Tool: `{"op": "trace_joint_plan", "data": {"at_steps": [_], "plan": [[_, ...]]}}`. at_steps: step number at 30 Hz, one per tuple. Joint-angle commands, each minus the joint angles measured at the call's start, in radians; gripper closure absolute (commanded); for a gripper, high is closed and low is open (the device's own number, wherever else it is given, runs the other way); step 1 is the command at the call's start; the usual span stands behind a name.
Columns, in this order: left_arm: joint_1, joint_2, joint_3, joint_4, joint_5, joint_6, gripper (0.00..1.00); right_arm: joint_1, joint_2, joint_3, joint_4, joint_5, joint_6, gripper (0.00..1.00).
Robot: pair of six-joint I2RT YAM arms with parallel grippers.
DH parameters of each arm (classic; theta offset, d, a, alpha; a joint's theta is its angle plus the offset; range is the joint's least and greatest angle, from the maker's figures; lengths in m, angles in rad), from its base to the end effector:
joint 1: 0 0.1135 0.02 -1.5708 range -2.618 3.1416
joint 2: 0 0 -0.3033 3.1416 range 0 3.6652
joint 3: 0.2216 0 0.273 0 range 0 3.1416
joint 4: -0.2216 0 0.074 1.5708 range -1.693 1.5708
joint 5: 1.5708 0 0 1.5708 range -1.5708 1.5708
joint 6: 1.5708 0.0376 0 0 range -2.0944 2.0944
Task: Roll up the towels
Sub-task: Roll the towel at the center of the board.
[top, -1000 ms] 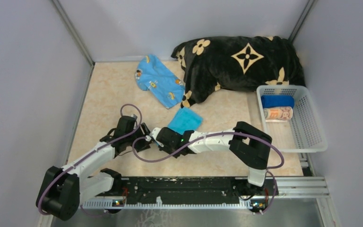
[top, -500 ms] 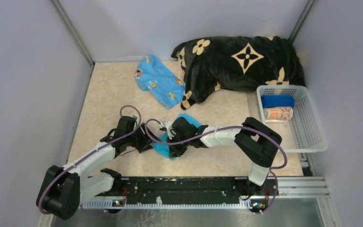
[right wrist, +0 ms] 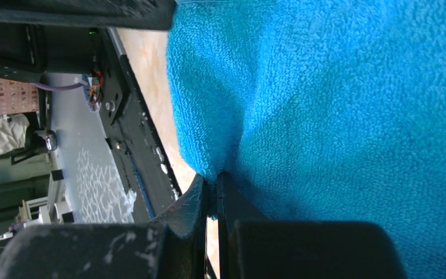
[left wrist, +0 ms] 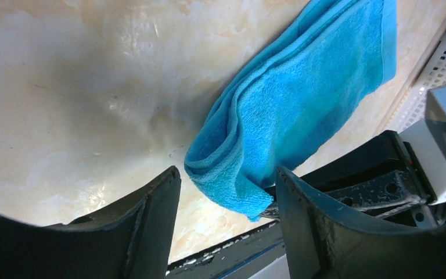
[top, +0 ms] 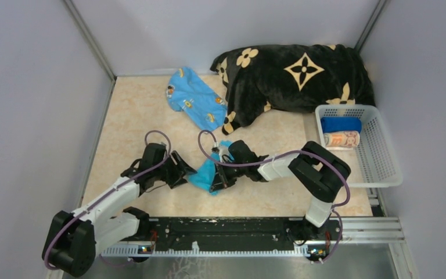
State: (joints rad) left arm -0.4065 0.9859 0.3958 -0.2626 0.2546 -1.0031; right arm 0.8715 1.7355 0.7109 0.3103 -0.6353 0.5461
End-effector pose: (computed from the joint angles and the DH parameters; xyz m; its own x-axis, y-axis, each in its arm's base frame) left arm 0.1614 -0.0798 0.1849 -0.8229 -0.5341 -0.1939 -0.2956 0.6938 -0.6567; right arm 0.2006 0.2731 0.1480 -0.8301 -0.3375 -0.4438 -0.5540 0.4099 0.7246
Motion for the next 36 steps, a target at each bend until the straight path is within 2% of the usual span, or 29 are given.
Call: {"op": "trace_joint_plan", "data": {"at_steps": [1, 4, 7, 12, 14, 16, 19, 25, 31, 36], "plan": [[-0.030, 0.045, 0.030, 0.032, 0.012, -0.024, 0.34, -0.002, -0.033, -0.010, 0.113, -0.043, 0.041, 1.00], [-0.075, 0.132, 0.055, 0.066, 0.000, -0.036, 0.36, -0.012, -0.032, -0.025, 0.136, -0.038, 0.067, 1.00], [-0.098, 0.198, 0.070, 0.086, -0.025, -0.048, 0.49, -0.028, -0.041, -0.052, 0.166, -0.034, 0.102, 1.00], [-0.101, 0.236, 0.104, 0.079, -0.084, -0.029, 0.80, -0.039, -0.055, -0.078, 0.167, -0.024, 0.125, 1.00], [-0.102, 0.246, 0.125, 0.057, -0.098, -0.009, 0.83, -0.041, -0.057, -0.088, 0.170, -0.032, 0.145, 1.00], [-0.101, 0.254, 0.143, 0.025, -0.120, 0.012, 0.79, -0.049, -0.060, -0.100, 0.180, -0.036, 0.170, 1.00], [-0.101, 0.243, 0.160, -0.022, -0.160, 0.041, 0.55, -0.074, -0.046, -0.120, 0.198, -0.053, 0.222, 1.00], [-0.098, 0.115, 0.121, -0.041, -0.217, 0.071, 0.32, -0.121, 0.023, -0.143, 0.266, -0.112, 0.314, 1.00], [-0.097, -0.018, 0.045, -0.089, -0.170, 0.099, 0.28, -0.153, 0.112, -0.137, 0.369, -0.183, 0.396, 1.00], [-0.097, -0.076, 0.000, -0.134, -0.112, 0.091, 0.30, -0.182, 0.160, -0.156, 0.454, -0.208, 0.472, 1.00]]}}
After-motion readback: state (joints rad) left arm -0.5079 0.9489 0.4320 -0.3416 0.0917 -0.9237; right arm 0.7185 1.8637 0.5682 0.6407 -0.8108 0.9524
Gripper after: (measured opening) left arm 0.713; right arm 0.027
